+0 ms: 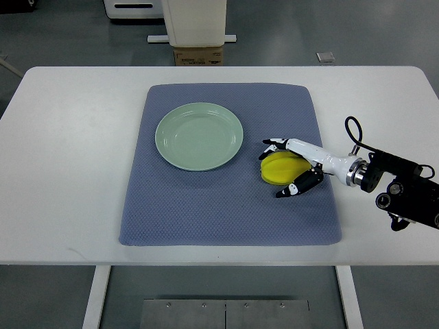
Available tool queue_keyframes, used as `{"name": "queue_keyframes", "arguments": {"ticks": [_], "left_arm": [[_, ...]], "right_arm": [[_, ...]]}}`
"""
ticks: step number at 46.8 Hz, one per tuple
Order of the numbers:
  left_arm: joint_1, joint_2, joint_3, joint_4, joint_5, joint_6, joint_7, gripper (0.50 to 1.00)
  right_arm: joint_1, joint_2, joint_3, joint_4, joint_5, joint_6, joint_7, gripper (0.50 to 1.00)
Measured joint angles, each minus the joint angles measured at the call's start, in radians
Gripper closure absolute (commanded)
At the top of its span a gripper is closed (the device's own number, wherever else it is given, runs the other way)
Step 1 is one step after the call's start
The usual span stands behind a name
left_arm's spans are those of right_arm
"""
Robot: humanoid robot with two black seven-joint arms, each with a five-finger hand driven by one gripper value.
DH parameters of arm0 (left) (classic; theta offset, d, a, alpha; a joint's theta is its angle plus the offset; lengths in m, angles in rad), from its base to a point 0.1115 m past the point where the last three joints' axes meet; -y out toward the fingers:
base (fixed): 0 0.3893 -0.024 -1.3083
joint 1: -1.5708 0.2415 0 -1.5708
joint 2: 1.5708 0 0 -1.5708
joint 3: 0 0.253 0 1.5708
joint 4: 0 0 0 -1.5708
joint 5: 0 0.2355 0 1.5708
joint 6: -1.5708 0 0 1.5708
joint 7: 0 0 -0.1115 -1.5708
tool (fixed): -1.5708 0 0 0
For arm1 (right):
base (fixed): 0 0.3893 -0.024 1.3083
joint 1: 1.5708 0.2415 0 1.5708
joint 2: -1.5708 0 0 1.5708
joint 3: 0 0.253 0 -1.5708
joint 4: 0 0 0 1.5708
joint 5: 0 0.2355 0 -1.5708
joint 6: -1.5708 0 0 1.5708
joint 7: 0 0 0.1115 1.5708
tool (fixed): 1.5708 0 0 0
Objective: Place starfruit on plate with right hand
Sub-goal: 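Close the right hand's fingers around the yellow starfruit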
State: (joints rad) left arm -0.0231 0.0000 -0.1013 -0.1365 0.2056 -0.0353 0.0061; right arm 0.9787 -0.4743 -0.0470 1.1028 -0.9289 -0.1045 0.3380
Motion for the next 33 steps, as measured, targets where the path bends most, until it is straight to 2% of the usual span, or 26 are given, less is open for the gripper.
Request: {"name": "queue_keyframes", "arguments": {"ticks": [3, 8, 14, 17, 33], "left_arm": [[0.000, 0.000, 0.000, 0.000, 0.000, 0.000, 0.000, 0.500], [0.000, 0.000, 0.000, 0.000, 0.000, 0.000, 0.000, 0.500], [0.000, 0.000, 0.000, 0.000, 0.000, 0.000, 0.000, 0.500], [0.000, 0.000, 0.000, 0.000, 0.000, 0.000, 0.000, 0.500], [0.000, 0.000, 0.000, 0.000, 0.000, 0.000, 0.000, 0.500]], "right_arm": [[0.000, 0.002, -0.002, -0.009, -0.001, 0.000, 0.001, 0.599], [-0.001, 0.002, -0.002, -0.024, -0.001, 0.000, 0.004, 0.711], [-0.003, 0.005, -0.002, -0.037, 0.000, 0.001, 0.007, 0.877], [-0.003, 0.006, -0.002, -0.037, 0.000, 0.001, 0.007, 1.000], [0.007, 0.006, 0.007, -0.037, 0.009, 0.002, 0.006, 1.000]]}}
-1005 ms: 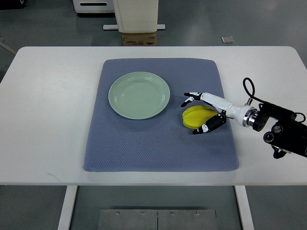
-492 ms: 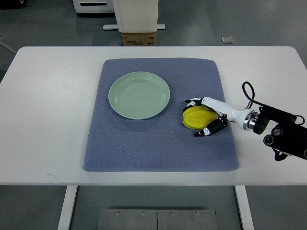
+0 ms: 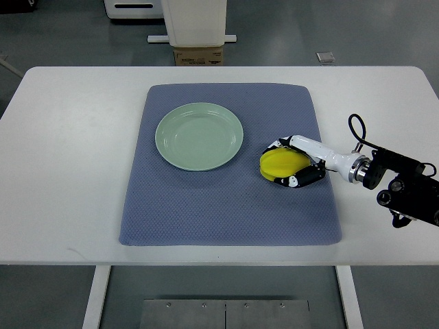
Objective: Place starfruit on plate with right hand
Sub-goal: 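Close the right hand's fingers around the yellow starfruit, then lift the starfruit with the right hand and carry it over the plate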
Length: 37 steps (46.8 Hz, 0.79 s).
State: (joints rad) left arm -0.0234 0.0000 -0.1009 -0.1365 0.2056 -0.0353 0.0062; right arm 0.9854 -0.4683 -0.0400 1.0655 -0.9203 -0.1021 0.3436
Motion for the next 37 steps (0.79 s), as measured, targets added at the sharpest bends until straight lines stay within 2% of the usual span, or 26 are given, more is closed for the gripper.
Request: {"name": "queue_keyframes", "arguments": {"ticks": [16, 27, 37], "left_arm": [[0.000, 0.000, 0.000, 0.000, 0.000, 0.000, 0.000, 0.500], [0.000, 0.000, 0.000, 0.000, 0.000, 0.000, 0.000, 0.500], [0.000, 0.000, 0.000, 0.000, 0.000, 0.000, 0.000, 0.500]], "right_arm": [[0.128, 0.010, 0.005, -0.011, 0.065, 0.003, -0.009, 1.000], [0.217, 0.074, 0.003, -0.071, 0.140, 0.007, -0.028, 1.000], [0.252, 0.194, 0.002, -0.165, 0.181, 0.009, -0.047, 1.000]]}}
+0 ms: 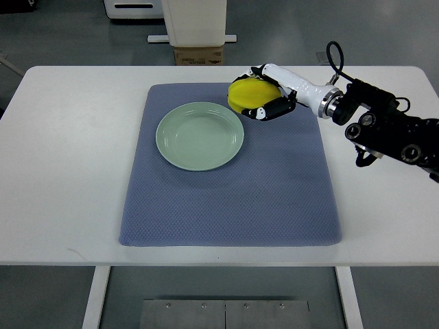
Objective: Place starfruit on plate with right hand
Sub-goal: 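Lift the starfruit with the right hand and carry it over the plate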
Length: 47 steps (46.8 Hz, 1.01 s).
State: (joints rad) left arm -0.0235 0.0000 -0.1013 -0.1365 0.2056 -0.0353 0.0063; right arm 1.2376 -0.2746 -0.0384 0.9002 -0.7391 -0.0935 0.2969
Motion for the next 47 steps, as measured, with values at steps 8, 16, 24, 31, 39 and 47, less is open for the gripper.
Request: {"name": "queue_keyframes", "arguments": {"ticks": [8, 16, 24, 31, 39, 47], "left_arm": [[0.000, 0.000, 0.000, 0.000, 0.000, 0.000, 0.000, 0.500], [0.000, 0.000, 0.000, 0.000, 0.000, 0.000, 0.000, 0.500], [0.000, 0.000, 0.000, 0.000, 0.000, 0.000, 0.000, 0.500], [0.000, 0.000, 0.000, 0.000, 0.000, 0.000, 0.000, 0.500], [0.000, 0.000, 0.000, 0.000, 0.000, 0.000, 0.000, 0.500], [0.000, 0.000, 0.000, 0.000, 0.000, 0.000, 0.000, 0.500]], "right_arm": [[0.002, 0.107, 0.000, -0.082, 0.009, 0.001, -0.011, 1.000], [0.000, 0.194, 0.000, -0.157, 0.009, 0.004, -0.019, 1.000], [-0.011, 0.252, 0.001, -0.177, 0.009, 0.005, -0.036, 1.000], [-0.024, 0.274, 0.002, -0.202, 0.011, 0.005, -0.043, 1.000], [-0.048, 0.275, 0.002, -0.243, 0.042, 0.004, -0.057, 1.000], [-0.071, 0.275, 0.002, -0.260, 0.056, 0.004, -0.076, 1.000]]}}
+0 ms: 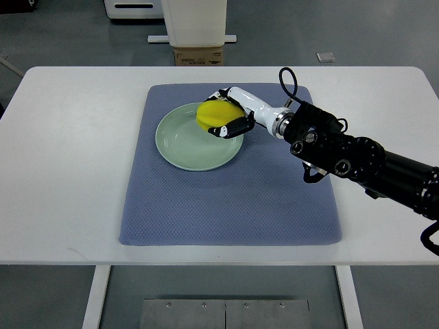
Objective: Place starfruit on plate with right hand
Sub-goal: 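Lift the starfruit with the right hand and carry it over the plate, then lower the starfruit onto the green plate and open the right hand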
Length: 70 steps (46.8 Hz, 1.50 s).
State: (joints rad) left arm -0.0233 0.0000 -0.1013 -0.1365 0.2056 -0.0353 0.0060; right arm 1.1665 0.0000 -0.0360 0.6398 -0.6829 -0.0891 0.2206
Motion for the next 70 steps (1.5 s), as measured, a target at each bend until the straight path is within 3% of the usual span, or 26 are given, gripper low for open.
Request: {"name": "queue_keyframes", "arguments": {"ticks": [31, 33, 40, 49, 55, 70], "left_arm": [[0.000, 0.000, 0.000, 0.000, 0.000, 0.000, 0.000, 0.500], [0.000, 0.000, 0.000, 0.000, 0.000, 0.000, 0.000, 0.500], [0.000, 0.000, 0.000, 0.000, 0.000, 0.000, 0.000, 0.500], [0.000, 0.000, 0.000, 0.000, 0.000, 0.000, 0.000, 0.500], [0.000, 0.000, 0.000, 0.000, 0.000, 0.000, 0.000, 0.500], [0.000, 0.000, 0.000, 0.000, 0.000, 0.000, 0.000, 0.500]], "right_arm": [[-0.046, 0.000, -0.001, 0.014, 0.000, 0.000, -0.007, 1.000], [-0.047, 0.000, -0.001, 0.015, -0.001, 0.000, -0.007, 0.928], [-0.047, 0.000, -0.002, 0.027, -0.002, 0.000, -0.007, 0.804], [-0.047, 0.000, -0.002, 0.028, -0.003, 0.000, -0.006, 0.572], [-0.047, 0.000, -0.002, 0.028, -0.003, 0.000, -0.006, 0.523], [-0.043, 0.000, -0.002, 0.027, -0.003, 0.000, -0.003, 0.513]]}}
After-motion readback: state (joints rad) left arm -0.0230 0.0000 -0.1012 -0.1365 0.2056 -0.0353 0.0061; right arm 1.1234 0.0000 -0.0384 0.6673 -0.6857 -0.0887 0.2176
